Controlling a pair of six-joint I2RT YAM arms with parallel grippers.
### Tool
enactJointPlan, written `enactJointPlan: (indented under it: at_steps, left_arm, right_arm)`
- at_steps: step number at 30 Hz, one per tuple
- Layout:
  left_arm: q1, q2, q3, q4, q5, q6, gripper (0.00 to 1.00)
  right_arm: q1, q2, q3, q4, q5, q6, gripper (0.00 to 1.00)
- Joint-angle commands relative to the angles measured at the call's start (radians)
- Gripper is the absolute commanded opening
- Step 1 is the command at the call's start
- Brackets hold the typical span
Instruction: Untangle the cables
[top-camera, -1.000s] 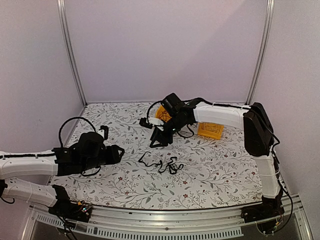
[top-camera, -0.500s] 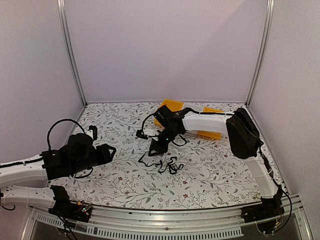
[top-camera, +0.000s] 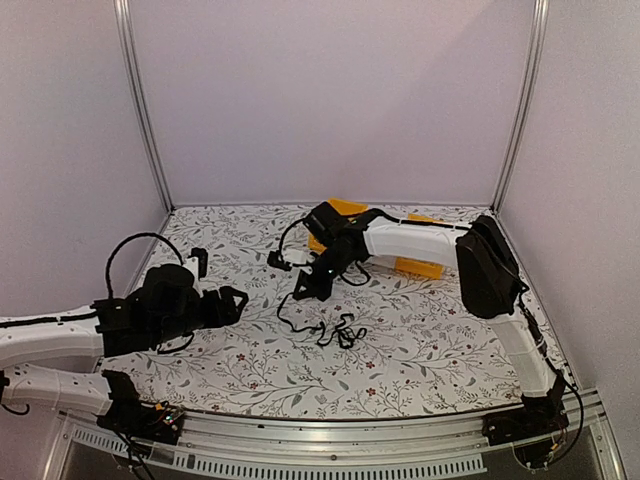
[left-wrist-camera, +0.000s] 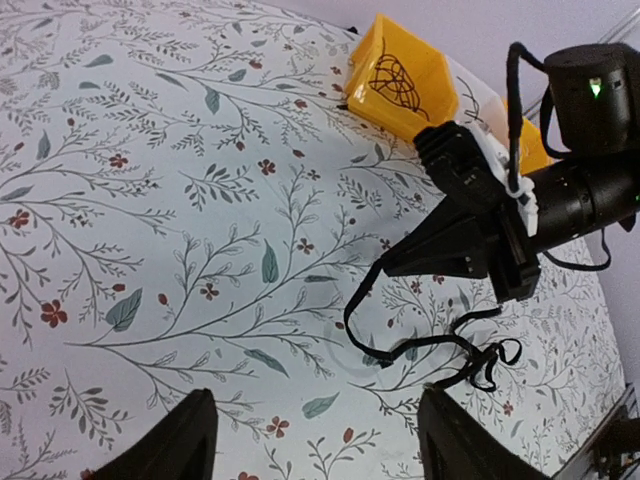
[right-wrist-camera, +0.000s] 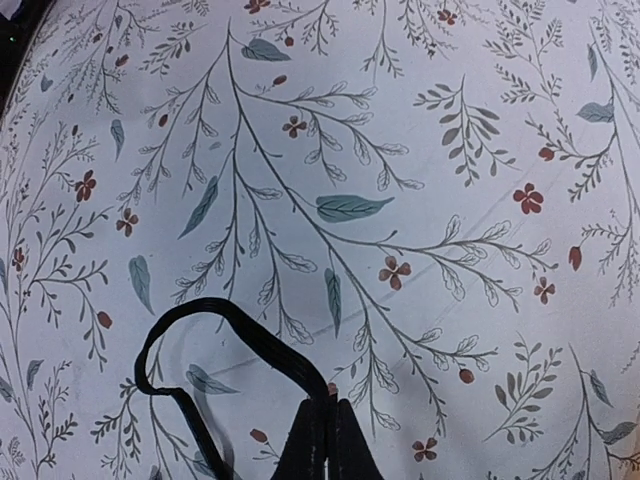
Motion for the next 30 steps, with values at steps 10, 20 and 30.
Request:
enactJointPlan:
  at_steps: [10,20,30]
  left_arm:
    - [-0.016,0.4,0.154,0.761,0.203,0.374,1.0]
    - [-0.019,0.872,0.381,0.924,0.487,0.464,0.78]
    - [-0.014,1.013,0.261,0.902,0.515,0.376,0.72]
  right_arm:
    - [0.005,-0.461,0.143,-0.084,0.016,0.022,0.0]
    - [0.004,-0.542,0.348,-0.074,0.107,0.042,0.0]
    - [-0.02,-0.649,0.418,0.207,0.279,-0.057,0.0]
